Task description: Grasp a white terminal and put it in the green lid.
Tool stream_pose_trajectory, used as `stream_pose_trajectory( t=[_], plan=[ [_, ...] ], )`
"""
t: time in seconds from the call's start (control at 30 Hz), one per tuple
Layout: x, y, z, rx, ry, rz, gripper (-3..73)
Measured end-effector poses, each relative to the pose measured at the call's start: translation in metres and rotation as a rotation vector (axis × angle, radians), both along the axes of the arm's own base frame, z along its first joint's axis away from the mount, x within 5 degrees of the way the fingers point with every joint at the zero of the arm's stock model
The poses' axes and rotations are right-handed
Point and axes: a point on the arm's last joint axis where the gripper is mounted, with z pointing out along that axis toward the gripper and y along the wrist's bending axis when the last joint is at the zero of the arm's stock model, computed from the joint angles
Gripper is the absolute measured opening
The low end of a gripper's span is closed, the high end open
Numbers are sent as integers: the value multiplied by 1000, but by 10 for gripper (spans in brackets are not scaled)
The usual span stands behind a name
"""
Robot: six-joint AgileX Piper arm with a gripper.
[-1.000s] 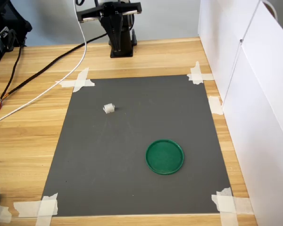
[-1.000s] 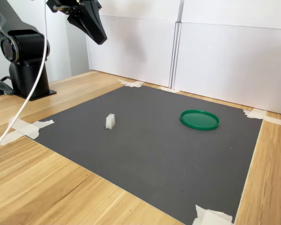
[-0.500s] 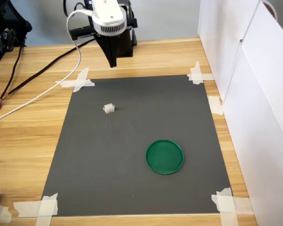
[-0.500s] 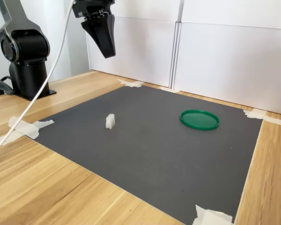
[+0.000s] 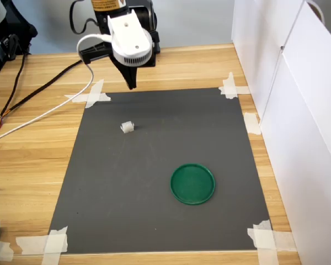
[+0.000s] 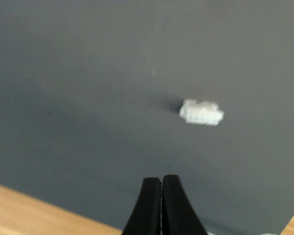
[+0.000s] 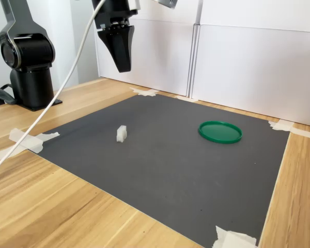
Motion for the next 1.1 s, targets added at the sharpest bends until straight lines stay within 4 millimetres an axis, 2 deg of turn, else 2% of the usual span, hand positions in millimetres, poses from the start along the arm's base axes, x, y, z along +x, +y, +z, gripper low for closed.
stream_pose_trajectory(
  t=[0.1, 0.17, 0.27, 0.47, 0.6, 0.73, 1.1],
  plan=[
    [-1, -1, -4, -10, 47, 9, 24],
    [-1, -1, -4, -14, 50, 10, 79],
    [-1, -1, -4, -20, 50, 8, 210],
    [3, -6, -4, -58, 12, -31, 530],
    [7, -7, -8, -77, 17, -28, 658],
    [10, -8, -14, -95, 41, -22, 694],
    [10, -8, -18, -103, 79, 9, 699]
  ],
)
